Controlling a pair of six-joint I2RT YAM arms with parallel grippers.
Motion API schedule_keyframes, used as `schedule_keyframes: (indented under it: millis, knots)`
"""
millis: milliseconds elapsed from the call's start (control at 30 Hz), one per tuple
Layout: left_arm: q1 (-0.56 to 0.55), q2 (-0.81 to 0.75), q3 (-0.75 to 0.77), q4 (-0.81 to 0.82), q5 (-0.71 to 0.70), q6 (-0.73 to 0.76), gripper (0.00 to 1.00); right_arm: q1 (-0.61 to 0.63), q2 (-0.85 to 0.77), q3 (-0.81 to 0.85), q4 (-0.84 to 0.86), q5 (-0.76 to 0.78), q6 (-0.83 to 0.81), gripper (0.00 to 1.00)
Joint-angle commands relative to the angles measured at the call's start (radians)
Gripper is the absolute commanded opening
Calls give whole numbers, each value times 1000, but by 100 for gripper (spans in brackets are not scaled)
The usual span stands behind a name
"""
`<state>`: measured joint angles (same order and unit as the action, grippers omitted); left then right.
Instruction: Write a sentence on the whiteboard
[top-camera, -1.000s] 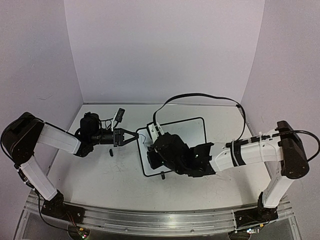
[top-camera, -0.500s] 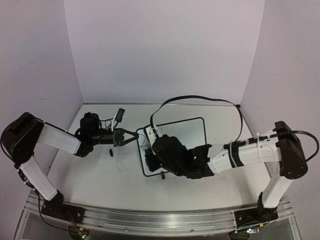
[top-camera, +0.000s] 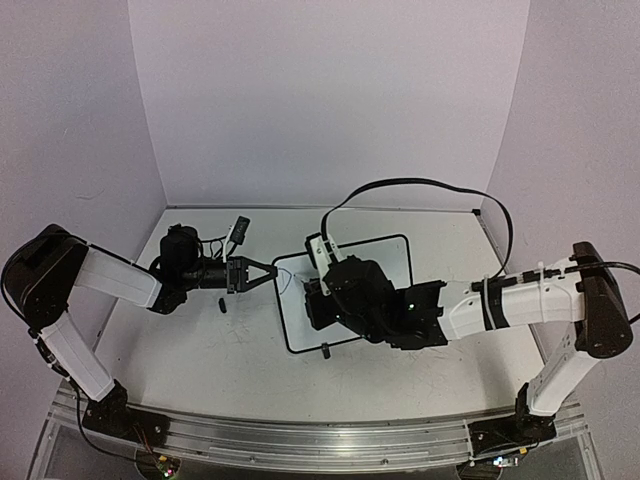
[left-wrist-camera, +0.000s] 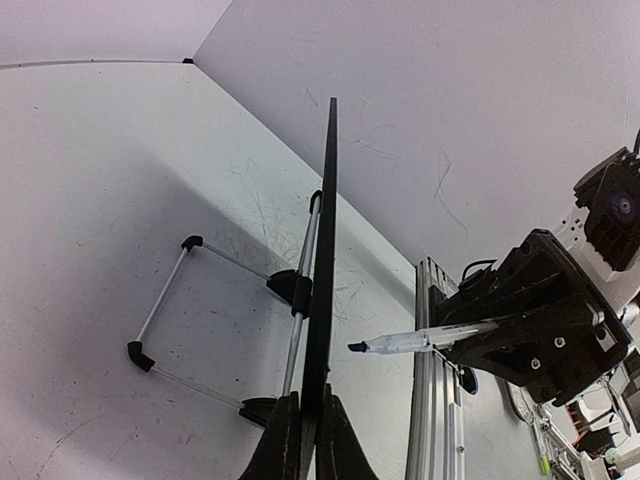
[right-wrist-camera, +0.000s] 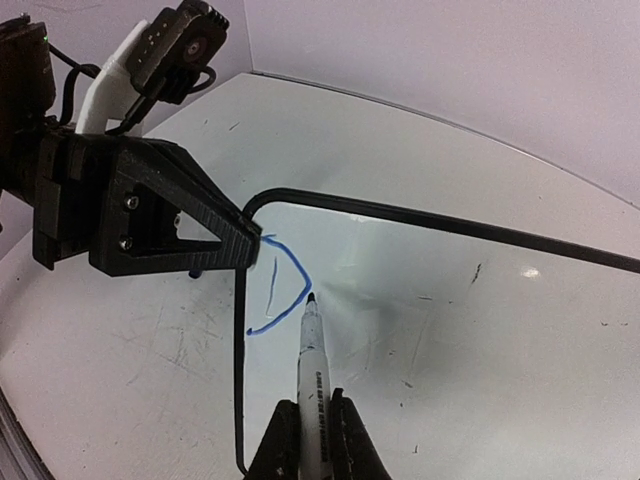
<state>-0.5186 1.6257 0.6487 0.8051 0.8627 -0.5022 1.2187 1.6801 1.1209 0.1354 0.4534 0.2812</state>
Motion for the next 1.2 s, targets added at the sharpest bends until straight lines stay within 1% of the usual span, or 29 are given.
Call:
schedule_keyframes:
  millis: [0, 533, 833, 1167]
  knots:
    - [-6, -10, 39, 19, 45, -36, 0, -9, 27, 40, 32, 16, -13, 0]
    - [-6, -7, 46, 20, 50, -36, 0, -18, 56, 57, 40, 19, -24, 0]
    - [-6, -9, 43, 20, 50, -36, 0, -17, 43, 32, -4, 38, 14, 0]
    - [-6, -10, 43, 19, 49, -35, 0, -8, 27, -12, -18, 18, 62, 0]
